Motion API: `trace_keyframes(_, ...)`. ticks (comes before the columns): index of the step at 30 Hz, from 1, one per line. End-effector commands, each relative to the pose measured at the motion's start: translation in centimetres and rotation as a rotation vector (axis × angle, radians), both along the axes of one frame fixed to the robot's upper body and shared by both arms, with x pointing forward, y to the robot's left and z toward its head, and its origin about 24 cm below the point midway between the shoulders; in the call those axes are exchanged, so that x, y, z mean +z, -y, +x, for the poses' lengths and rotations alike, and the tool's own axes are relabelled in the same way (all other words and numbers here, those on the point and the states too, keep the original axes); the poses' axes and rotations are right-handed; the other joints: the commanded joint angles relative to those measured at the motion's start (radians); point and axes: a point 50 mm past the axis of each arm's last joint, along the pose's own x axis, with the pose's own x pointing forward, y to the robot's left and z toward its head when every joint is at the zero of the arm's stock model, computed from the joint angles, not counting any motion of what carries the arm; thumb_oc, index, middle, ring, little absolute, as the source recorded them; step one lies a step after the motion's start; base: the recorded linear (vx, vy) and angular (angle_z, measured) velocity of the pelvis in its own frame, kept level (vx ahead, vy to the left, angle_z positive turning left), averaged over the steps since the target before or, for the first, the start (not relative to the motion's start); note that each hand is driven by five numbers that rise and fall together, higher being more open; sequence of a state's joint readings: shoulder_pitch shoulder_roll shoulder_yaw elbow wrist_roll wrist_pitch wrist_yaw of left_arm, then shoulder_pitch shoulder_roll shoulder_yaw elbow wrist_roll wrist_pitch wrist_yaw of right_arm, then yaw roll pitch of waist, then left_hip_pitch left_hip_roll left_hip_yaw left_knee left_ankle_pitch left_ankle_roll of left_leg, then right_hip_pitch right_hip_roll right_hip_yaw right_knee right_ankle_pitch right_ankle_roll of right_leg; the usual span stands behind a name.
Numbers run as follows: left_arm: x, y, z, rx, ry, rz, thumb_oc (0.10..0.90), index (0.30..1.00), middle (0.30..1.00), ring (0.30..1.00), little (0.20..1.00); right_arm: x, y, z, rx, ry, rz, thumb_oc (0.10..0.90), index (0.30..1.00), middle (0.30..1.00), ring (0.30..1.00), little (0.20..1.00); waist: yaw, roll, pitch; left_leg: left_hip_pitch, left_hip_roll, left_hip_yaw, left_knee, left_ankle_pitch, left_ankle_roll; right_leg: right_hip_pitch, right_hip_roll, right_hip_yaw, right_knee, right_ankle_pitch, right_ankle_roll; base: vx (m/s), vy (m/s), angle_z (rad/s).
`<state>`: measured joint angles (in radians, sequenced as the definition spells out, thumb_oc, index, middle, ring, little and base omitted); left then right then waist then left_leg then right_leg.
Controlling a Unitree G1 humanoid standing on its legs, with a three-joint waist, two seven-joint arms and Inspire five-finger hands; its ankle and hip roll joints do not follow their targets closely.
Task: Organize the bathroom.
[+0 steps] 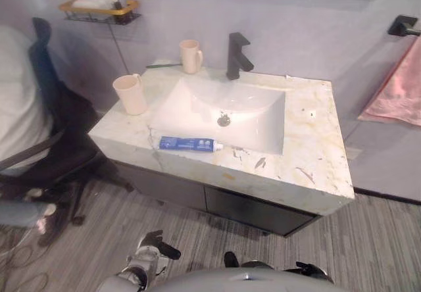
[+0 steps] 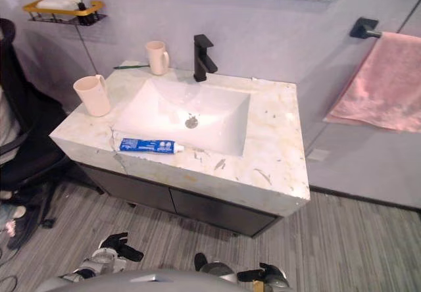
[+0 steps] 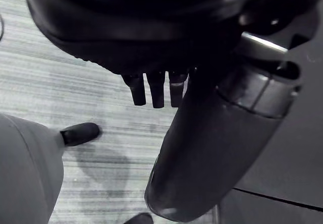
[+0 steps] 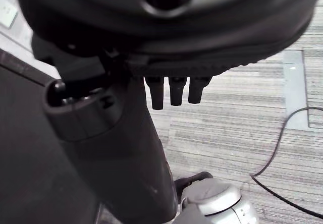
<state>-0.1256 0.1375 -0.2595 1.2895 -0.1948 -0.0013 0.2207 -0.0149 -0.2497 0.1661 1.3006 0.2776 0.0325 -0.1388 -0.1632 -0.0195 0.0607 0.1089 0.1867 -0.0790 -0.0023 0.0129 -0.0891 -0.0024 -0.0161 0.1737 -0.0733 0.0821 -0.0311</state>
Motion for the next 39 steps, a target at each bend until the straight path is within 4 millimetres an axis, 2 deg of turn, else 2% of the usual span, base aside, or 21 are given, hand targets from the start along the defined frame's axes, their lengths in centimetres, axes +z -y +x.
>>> trace_keyframes(1, 0.9, -2.6, 1.2, 0.057, 0.070, 0.083, 0.800, 0.900, 0.900, 0.900, 0.900, 0.3, 0.7, 0.5, 0.040, 0.008, -0.033, 0.800, 0.900, 0.900, 0.900, 0.900, 0.010, 0.015, 0.013, 0.032, -0.016, -0.053, 0.007, 0.014, 0.012, 0.000, -0.033, -0.005, 0.089, -0.023, 0.092, 0.01, 0.452, -0.95)
trace_keyframes(2, 0.9, -2.6, 1.3, 0.055, 0.068, 0.081, 0.800, 0.900, 0.900, 0.900, 0.900, 0.3, 0.8, 0.7, 0.039, 0.018, -0.035, 0.800, 0.900, 0.900, 0.900, 0.900, -0.002, 0.023, 0.015, 0.049, -0.036, -0.022, 0.002, -0.037, 0.018, -0.019, -0.057, 0.004, 0.109, -0.019, 0.111, 0.01, 0.417, -0.85)
trace_keyframes(7, 1.0, -3.0, 1.4, 0.086, 0.062, 0.098, 0.800, 0.900, 0.900, 0.900, 0.900, 0.3, 0.1, 1.4, 0.034, 0.050, -0.024, 0.800, 0.900, 0.900, 0.900, 0.900, -0.030, 0.035, 0.012, 0.090, -0.083, 0.041, -0.077, -0.059, 0.049, -0.065, -0.110, -0.020, 0.126, 0.012, 0.159, 0.00, 0.331, -0.51)
trace_keyframes(10, 1.0, -3.7, 0.9, 0.140, 0.074, 0.119, 0.800, 0.900, 0.900, 0.900, 0.900, 0.2, -0.5, 1.7, 0.066, 0.061, -0.013, 0.800, 0.900, 0.900, 0.900, 0.900, -0.027, 0.028, 0.013, 0.093, -0.111, 0.071, -0.085, -0.070, 0.061, -0.104, -0.143, -0.087, 0.129, 0.048, 0.180, -0.04, 0.154, -0.27)
trace_keyframes(11, 1.1, -4.7, 0.1, 0.177, 0.094, 0.154, 0.800, 0.900, 0.900, 0.900, 0.900, 0.2, -1.0, 2.2, 0.102, 0.065, -0.002, 0.800, 0.900, 0.900, 0.900, 0.900, -0.001, 0.020, 0.018, 0.101, -0.127, 0.130, -0.085, -0.080, 0.068, -0.114, -0.168, -0.197, 0.124, 0.067, 0.190, -0.09, 0.134, -0.26)
trace_keyframes(13, 1.3, -5.4, -0.2, 0.228, 0.118, 0.186, 0.800, 0.900, 0.900, 0.900, 0.900, 0.2, -1.3, 2.6, 0.124, 0.066, 0.003, 0.800, 0.900, 0.900, 0.900, 0.900, 0.024, 0.018, 0.023, 0.100, -0.132, 0.174, -0.085, -0.079, 0.072, -0.113, -0.178, -0.268, 0.142, 0.061, 0.187, -0.12, 0.084, -0.55)
trace_keyframes(16, 1.6, -6.0, -0.2, 0.276, 0.155, 0.212, 0.800, 0.900, 0.900, 0.900, 0.900, 0.3, -1.4, 2.9, 0.131, 0.067, 0.008, 0.800, 0.900, 0.900, 0.900, 0.900, 0.039, 0.021, 0.024, 0.091, -0.133, 0.194, -0.085, -0.072, 0.081, -0.107, -0.162, -0.284, 0.168, 0.034, 0.175, -0.12, 0.034, -0.52)
trace_keyframes(17, 2.0, -6.6, 0.0, 0.321, 0.201, 0.229, 0.800, 0.900, 0.900, 0.900, 0.900, 0.3, -1.4, 3.0, 0.130, 0.067, 0.011, 0.800, 0.900, 0.900, 0.900, 0.900, 0.058, 0.023, 0.023, 0.080, -0.131, 0.211, -0.085, -0.065, 0.087, -0.092, -0.148, -0.301, 0.178, 0.006, 0.162, -0.12, -0.008, -0.38)
trace_keyframes(18, 2.5, -7.1, 0.4, 0.388, 0.270, 0.280, 0.800, 0.900, 0.900, 0.900, 0.900, 0.2, -1.5, 3.0, 0.126, 0.061, 0.013, 0.800, 0.900, 0.900, 0.900, 0.900, 0.090, 0.013, 0.015, 0.070, -0.137, 0.232, -0.085, -0.063, 0.086, -0.053, -0.148, -0.342, 0.120, 0.012, 0.155, -0.14, -0.019, -0.50)
trace_keyframes(22, 4.2, -7.9, 1.3, 0.539, 0.445, 0.410, 0.800, 0.900, 0.900, 0.900, 0.900, 0.1, -1.4, 2.6, 0.110, 0.036, 0.013, 0.800, 0.900, 0.900, 0.900, 0.900, 0.134, -0.007, -0.001, 0.050, -0.136, 0.227, -0.085, -0.041, 0.074, 0.031, -0.115, -0.329, 0.022, 0.023, 0.139, -0.03, -0.020, -0.22)
trace_keyframes(26, 6.0, -8.3, 2.5, 0.619, 0.574, 0.543, 0.800, 0.900, 0.900, 0.900, 0.900, 0.1, -1.6, 2.5, 0.093, 0.032, 0.018, 0.800, 0.900, 0.900, 0.900, 0.900, 0.159, -0.017, -0.007, 0.034, -0.139, 0.214, -0.085, -0.031, 0.069, 0.061, -0.102, -0.330, 0.001, 0.015, 0.128, -0.04, -0.009, -0.01)
trace_keyframes(28, 7.9, -8.2, 3.9, 0.636, 0.715, 0.643, 0.800, 0.900, 0.900, 0.900, 0.900, 0.1, -1.8, 2.5, 0.086, 0.028, 0.022, 0.800, 0.900, 0.900, 0.900, 0.900, 0.176, -0.023, -0.008, 0.026, -0.144, 0.201, -0.085, -0.026, 0.066, 0.072, -0.100, -0.334, -0.006, 0.013, 0.124, -0.05, -0.009, 0.08)
trace_keyframes(29, 9.9, -8.1, 5.4, 0.633, 0.830, 0.681, 0.800, 0.900, 0.900, 0.900, 0.900, 0.1, -1.8, 2.4, 0.079, 0.028, 0.024, 0.800, 0.900, 0.900, 0.900, 0.900, 0.190, -0.024, -0.009, 0.019, -0.147, 0.191, -0.085, -0.024, 0.066, 0.075, -0.099, -0.339, -0.010, 0.010, 0.120, -0.03, -0.004, 0.20)
trace_keyframes(30, 9.8, -8.0, 5.4, 0.632, 0.829, 0.683, 0.800, 0.900, 0.900, 0.900, 0.900, 0.1, -1.8, 2.4, 0.079, 0.028, 0.024, 0.800, 0.900, 0.900, 0.900, 0.900, 0.190, -0.024, -0.010, 0.019, -0.147, 0.191, -0.085, -0.025, 0.066, 0.075, -0.099, -0.339, -0.010, 0.010, 0.120, -0.06, -0.007, 0.18)
trace_keyframes(31, 12.4, -8.4, 6.7, 0.614, 0.985, 0.730, 0.800, 0.900, 0.900, 0.900, 0.900, 0.1, -1.9, 2.5, 0.068, 0.033, 0.027, 0.800, 0.900, 0.900, 0.900, 0.900, 0.204, -0.024, -0.008, 0.015, -0.150, 0.181, -0.085, -0.022, 0.066, 0.077, -0.099, -0.343, -0.010, 0.008, 0.117, -0.05, -0.007, 0.11)
trace_keyframes(34, 17.1, -8.9, 8.5, 0.561, 1.229, 0.748, 0.800, 0.900, 0.900, 0.900, 0.900, 0.0, -2.2, 2.6, 0.056, 0.045, 0.034, 0.800, 0.900, 0.900, 0.900, 0.900, 0.220, -0.025, -0.005, 0.008, -0.152, 0.166, -0.085, -0.020, 0.068, 0.079, -0.099, -0.351, -0.010, 0.005, 0.115, -0.06, -0.013, 0.12)
trace_keyframes(35, 19.5, -9.1, 9.2, 0.517, 1.336, 0.744, 0.800, 0.900, 0.900, 0.900, 0.900, 0.0, -2.2, 2.5, 0.053, 0.049, 0.037, 0.800, 0.900, 0.900, 0.900, 0.900, 0.227, -0.024, -0.005, 0.006, -0.153, 0.161, -0.085, -0.021, 0.069, 0.081, -0.100, -0.354, -0.009, 0.002, 0.113, -0.04, -0.013, 0.11)
trace_keyframes(36, 19.8, -9.0, 9.2, 0.507, 1.361, 0.749, 0.800, 0.900, 0.900, 0.900, 0.900, 0.0, -2.3, 2.5, 0.054, 0.048, 0.038, 0.800, 0.900, 0.900, 0.900, 0.900, 0.227, -0.024, -0.005, 0.006, -0.153, 0.160, -0.085, -0.021, 0.069, 0.081, -0.100, -0.355, -0.009, 0.002, 0.113, -0.04, -0.024, 0.08)
trace_keyframes(37, 22.5, -8.9, 9.7, 0.441, 1.488, 0.752, 0.800, 0.900, 0.900, 0.900, 0.900, 0.0, -2.4, 2.5, 0.050, 0.051, 0.042, 0.800, 0.900, 0.900, 0.900, 0.900, 0.234, -0.023, -0.005, 0.005, -0.156, 0.154, -0.085, -0.023, 0.071, 0.083, -0.100, -0.357, -0.009, -0.001, 0.113, -0.02, -0.019, 0.05)
trace_keyframes(38, 23.1, -8.9, 9.8, 0.429, 1.508, 0.745, 0.800, 0.900, 0.900, 0.900, 0.900, 0.0, -2.4, 2.4, 0.048, 0.052, 0.042, 0.800, 0.900, 0.900, 0.900, 0.900, 0.235, -0.023, -0.005, 0.005, -0.156, 0.153, -0.085, -0.024, 0.071, 0.084, -0.100, -0.358, -0.009, -0.001, 0.113, -0.03, -0.031, 0.10)
trace_keyframes(39, 25.7, -8.5, 10.1, 0.357, 1.615, 0.709, 0.800, 0.900, 0.900, 0.900, 0.900, -0.1, -2.4, 2.4, 0.042, 0.054, 0.046, 0.800, 0.900, 0.900, 0.900, 0.900, 0.242, -0.022, -0.005, 0.005, -0.157, 0.147, -0.085, -0.025, 0.073, 0.088, -0.100, -0.362, -0.009, -0.004, 0.113, -0.03, -0.023, 0.12)
